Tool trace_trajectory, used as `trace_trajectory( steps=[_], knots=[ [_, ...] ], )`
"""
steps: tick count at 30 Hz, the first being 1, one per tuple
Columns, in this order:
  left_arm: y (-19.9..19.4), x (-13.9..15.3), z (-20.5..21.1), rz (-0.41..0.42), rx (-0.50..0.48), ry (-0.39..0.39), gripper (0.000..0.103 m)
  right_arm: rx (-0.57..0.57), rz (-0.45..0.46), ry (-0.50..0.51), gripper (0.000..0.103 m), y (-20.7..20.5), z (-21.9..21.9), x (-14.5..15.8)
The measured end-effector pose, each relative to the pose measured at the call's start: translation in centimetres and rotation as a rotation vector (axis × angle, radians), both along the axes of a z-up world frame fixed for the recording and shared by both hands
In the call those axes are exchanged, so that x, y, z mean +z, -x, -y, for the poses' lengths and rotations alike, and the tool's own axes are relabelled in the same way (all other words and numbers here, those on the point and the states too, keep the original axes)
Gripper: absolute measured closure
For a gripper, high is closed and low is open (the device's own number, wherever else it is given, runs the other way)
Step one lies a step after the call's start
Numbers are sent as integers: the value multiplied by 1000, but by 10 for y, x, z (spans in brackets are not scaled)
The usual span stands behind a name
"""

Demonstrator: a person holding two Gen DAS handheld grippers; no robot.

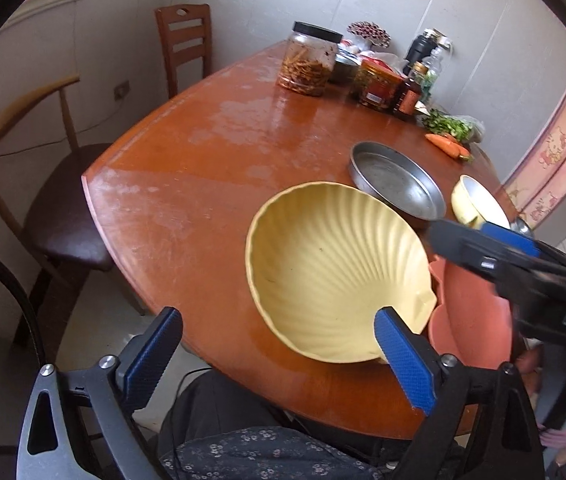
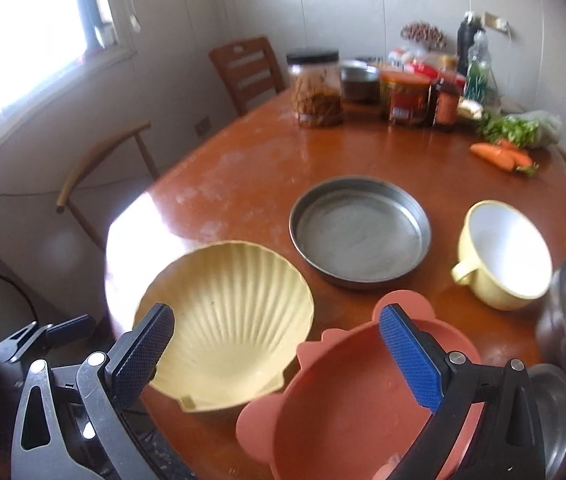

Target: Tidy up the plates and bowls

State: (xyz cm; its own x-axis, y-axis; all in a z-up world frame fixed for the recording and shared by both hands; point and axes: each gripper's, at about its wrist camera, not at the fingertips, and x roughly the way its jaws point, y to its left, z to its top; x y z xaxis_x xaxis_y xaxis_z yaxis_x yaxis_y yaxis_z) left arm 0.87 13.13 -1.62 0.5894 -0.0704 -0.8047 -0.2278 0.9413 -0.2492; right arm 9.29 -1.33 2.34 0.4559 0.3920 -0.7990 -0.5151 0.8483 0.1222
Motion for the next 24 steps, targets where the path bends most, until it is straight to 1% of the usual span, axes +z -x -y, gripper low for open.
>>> trace_trajectory(
  steps=[1, 3, 5, 8, 9, 10, 11, 13, 14, 15, 18, 21, 24],
  knots=[
    [-1, -1, 1, -1, -7, 8, 9, 5, -14, 3, 0, -4, -4, -4],
    [-6, -3, 1, 3, -25, 36, 15, 0, -28, 22, 0, -12, -7, -12],
    [-9, -6, 2, -1, -37, 67, 18, 2, -46, 11, 3, -19, -10, -18],
    [-13, -9, 4, -6, -46, 76, 23, 9, -77, -10, 6, -26, -11, -25],
    [-14, -10, 5, -5, -48, 80, 27, 4, -81, -2, 7, -28, -11, -28],
    [-15, -10, 6, -2, -53, 85, 30, 9, -86, 3, 10, -29, -13, -31],
    [-16, -11, 7, 0, -61, 94, 34, 14, -90, 12, 18, -30, -14, -33],
    [-18, -13, 8, -4, -68, 109, 37, 41, -104, 24, 30, -31, -18, -38],
    [-19, -15, 8, -9, -69, 110, 38, 48, -114, 28, 34, -31, -20, -40],
    [-20, -16, 8, -14, -68, 115, 40, 48, -115, 38, 34, -30, -21, -42],
    [-21, -17, 4, -8, -52, 127, 41, 49, -102, 53, 34, -28, -22, -44],
    [-22, -13, -1, 6, -34, 123, 41, 45, -126, 29, 34, -32, -22, -44],
    [-23, -7, -10, 20, -15, 108, 41, 46, -139, -6, 34, -33, -25, -38]
  ],
)
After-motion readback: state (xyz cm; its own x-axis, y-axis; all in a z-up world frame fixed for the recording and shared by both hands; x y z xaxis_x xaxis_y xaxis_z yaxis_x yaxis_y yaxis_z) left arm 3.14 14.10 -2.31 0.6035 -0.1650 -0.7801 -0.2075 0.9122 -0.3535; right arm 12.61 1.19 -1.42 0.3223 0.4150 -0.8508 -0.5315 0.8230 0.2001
